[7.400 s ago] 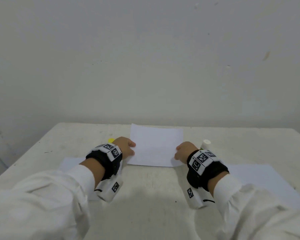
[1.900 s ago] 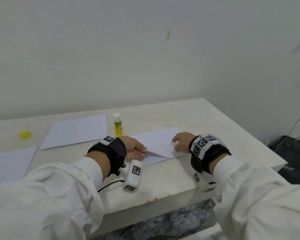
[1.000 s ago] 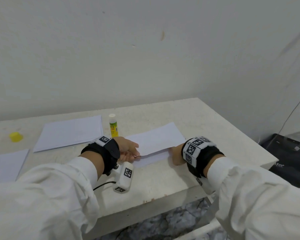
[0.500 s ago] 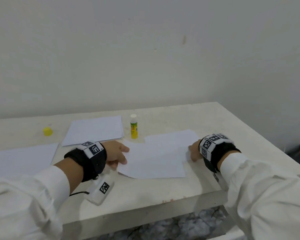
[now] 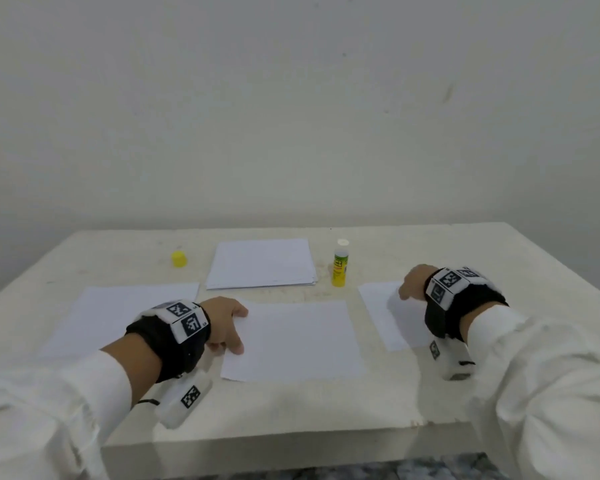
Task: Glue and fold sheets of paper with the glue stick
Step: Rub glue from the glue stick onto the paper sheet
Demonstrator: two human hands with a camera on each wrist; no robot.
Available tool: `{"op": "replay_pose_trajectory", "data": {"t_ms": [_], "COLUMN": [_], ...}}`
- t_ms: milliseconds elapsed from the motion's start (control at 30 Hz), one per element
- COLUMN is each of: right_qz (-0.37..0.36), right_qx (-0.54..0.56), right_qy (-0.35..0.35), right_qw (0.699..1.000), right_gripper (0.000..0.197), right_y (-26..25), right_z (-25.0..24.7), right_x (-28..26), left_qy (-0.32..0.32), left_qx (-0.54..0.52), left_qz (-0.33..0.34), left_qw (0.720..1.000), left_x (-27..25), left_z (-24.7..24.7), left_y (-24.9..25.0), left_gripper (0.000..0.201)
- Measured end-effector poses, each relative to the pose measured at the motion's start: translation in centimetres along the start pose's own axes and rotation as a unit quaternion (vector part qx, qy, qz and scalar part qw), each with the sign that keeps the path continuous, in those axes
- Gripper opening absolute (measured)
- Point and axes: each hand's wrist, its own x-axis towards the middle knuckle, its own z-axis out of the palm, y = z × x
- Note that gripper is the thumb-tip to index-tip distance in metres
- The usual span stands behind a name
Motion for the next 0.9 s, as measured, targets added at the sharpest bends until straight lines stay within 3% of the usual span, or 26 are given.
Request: {"op": "replay_pose_trajectory", "data": {"t_ms": [67, 167, 267, 467, 633, 700, 833, 900], "right_qz": [-0.018, -0.013, 0.0, 0.012, -0.026, -0.056, -0.13, -0.167], "right_qx": [0.062, 0.17, 0.227, 0.23, 0.294, 0.313, 0.313, 0.317], "right_qy": [-0.006, 0.0, 0.008, 0.047, 0.116, 0.111, 0.078, 0.09], "right_qw": [0.998, 0.985, 0.974, 0.972, 0.949, 0.942, 0.938, 0.929], "right_gripper": [0.021, 0.049, 0.065, 0.043, 0.022, 0.016, 0.049, 0.039], "right_y": [-2.4, -6.7, -9.2, -10.8, -11.3, -12.0, -14.0, -15.5], "right_z": [-0.1, -0.2, 0.3, 0.9, 0.9, 0.9, 1.1, 1.1], "right_x": [1.4, 1.0, 1.3, 2.1, 1.2, 0.4, -2.1, -3.6], "left_qy": [0.003, 0.012, 0.024, 0.02, 0.035, 0.044, 0.034, 0.011], "left_qx": [0.034, 0.079, 0.13, 0.168, 0.224, 0.239, 0.249, 0.259], "left_qz": [-0.005, -0.002, 0.009, 0.013, 0.058, 0.066, 0.072, 0.069], "left_qw": [0.999, 0.997, 0.991, 0.986, 0.972, 0.968, 0.965, 0.963], "left_x": [-0.1, 0.0, 0.3, 0.4, -0.1, -0.4, -1.1, -1.3], "left_z": [-0.2, -0.3, -0.5, -0.7, -0.7, -0.5, -0.5, -0.6], "left_y": [-0.3, -0.7, -1.2, -2.0, -2.6, -2.6, -3.0, -3.4], "left_gripper": [0.083, 0.084, 0.087, 0.081, 0.071, 0.065, 0.059, 0.068]}}
